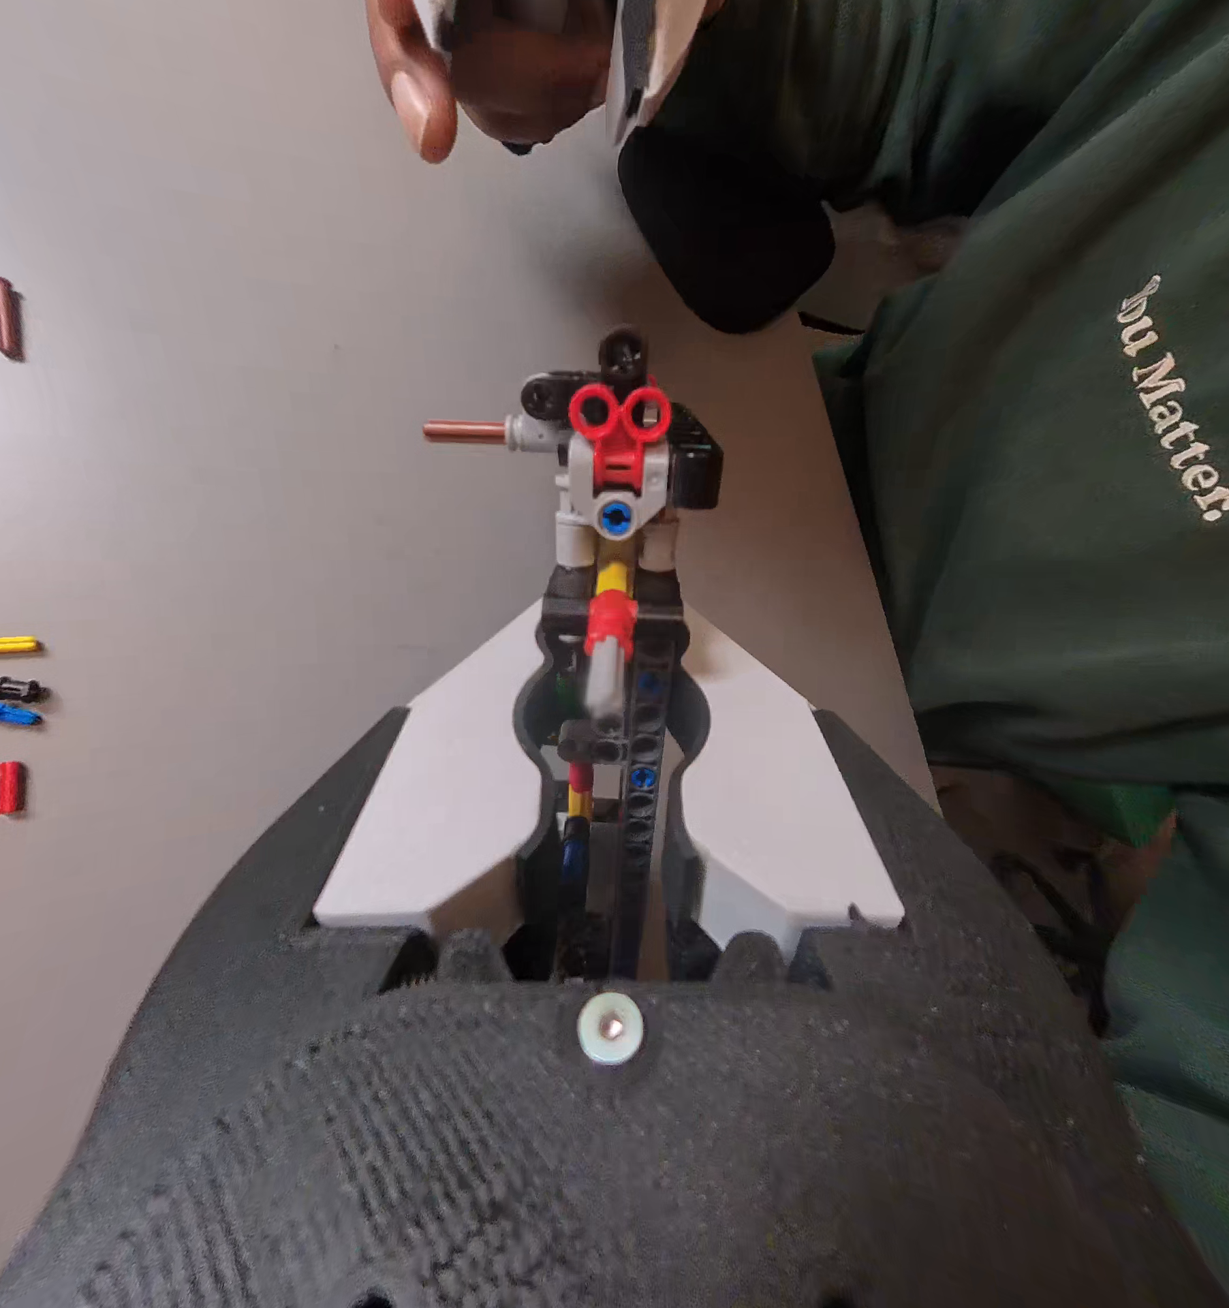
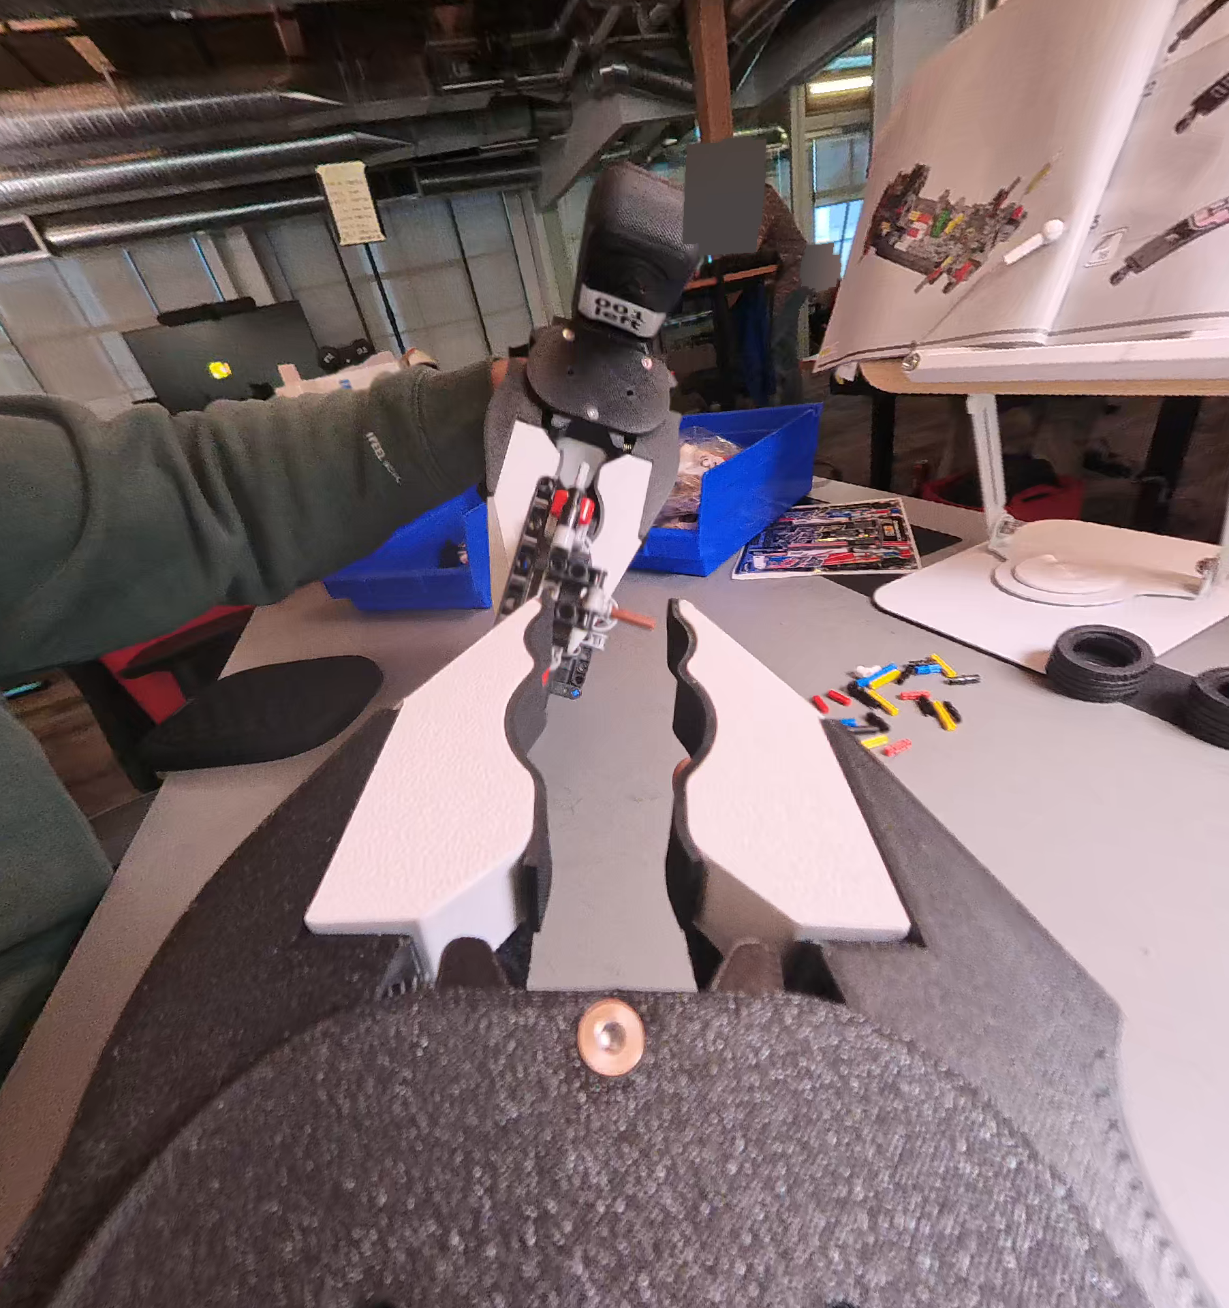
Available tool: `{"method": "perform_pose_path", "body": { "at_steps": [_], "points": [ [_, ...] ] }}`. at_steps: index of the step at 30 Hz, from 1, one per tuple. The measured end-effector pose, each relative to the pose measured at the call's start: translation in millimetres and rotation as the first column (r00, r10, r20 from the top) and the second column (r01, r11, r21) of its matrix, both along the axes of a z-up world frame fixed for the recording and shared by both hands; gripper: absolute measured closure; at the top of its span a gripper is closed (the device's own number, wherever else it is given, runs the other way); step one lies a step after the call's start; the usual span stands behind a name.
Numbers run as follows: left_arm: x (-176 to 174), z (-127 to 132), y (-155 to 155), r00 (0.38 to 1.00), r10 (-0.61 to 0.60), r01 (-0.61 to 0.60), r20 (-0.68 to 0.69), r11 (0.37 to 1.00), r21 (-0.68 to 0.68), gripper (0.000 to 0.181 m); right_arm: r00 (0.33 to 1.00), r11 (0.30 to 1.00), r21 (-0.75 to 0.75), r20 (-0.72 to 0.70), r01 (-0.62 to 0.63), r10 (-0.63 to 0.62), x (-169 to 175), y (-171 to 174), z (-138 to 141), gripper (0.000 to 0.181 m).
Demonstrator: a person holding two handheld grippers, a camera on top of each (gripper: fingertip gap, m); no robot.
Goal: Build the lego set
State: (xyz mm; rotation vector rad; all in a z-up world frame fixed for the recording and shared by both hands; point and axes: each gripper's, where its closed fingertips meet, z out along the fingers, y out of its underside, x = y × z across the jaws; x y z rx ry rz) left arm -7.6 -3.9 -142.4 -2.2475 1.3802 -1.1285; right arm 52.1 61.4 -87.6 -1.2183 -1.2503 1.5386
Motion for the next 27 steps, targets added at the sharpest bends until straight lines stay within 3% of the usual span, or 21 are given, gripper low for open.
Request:
{"method": "perform_pose_path", "body": {
  "at_steps": [5, 9, 12, 16, 23, 25, 27],
  "points": [
    [-4.5, 22.2, -4.3, 0.998, 0.062, -0.058, -0.016, 0.983, 0.173, 0.157, 1.0, 1.0, 0.009, -0.015, -0.002, 0.002, -3.1, -7.6, 6.5, 0.153],
    [-10.7, 31.9, 12.4, 0.975, 0.22, -0.18, -0.045, 0.886, 0.427, 0.157, 0.999, 0.998, 0.057, -0.032, 0.031, -0.029, -2.5, -12.5, 17.0, 0.154],
    [-18.4, 34.7, 28.4, 0.925, 0.376, -0.268, -0.052, 0.742, 0.614, 0.157, 0.997, 0.995, 0.075, -0.039, 0.068, -0.065, -2.4, -11.8, 21.4, 0.154],
    [-22.5, 30.8, 44.3, 0.824, 0.566, -0.323, -0.007, 0.48, 0.816, 0.158, 0.993, 0.986, 0.119, 0.021, 0.113, -0.116, -6.5, -6.6, 10.6, 0.154],
    [-11.7, 3.1, 46.2, 0.708, 0.706, -0.116, 0.003, 0.112, 0.987, 0.158, 0.969, 0.985, 0.141, 0.215, 0.096, -0.125, -4.4, -5.6, -14.0, 0.155],
    [-9.7, -5.0, 46.8, 0.684, 0.73, -0.064, 0.007, 0.051, 0.997, 0.158, 0.885, 0.975, 0.116, 0.409, 0.189, -0.221, 0.8, 5.8, -34.3, 0.159],
    [-8.4, -14.0, 49.0, 0.666, 0.746, -0.013, -0.014, 0.029, 0.999, 0.158, 0.878, 0.974, 0.111, 0.424, 0.195, -0.224, 2.6, -5.9, -28.2, 0.156]
  ]
}}
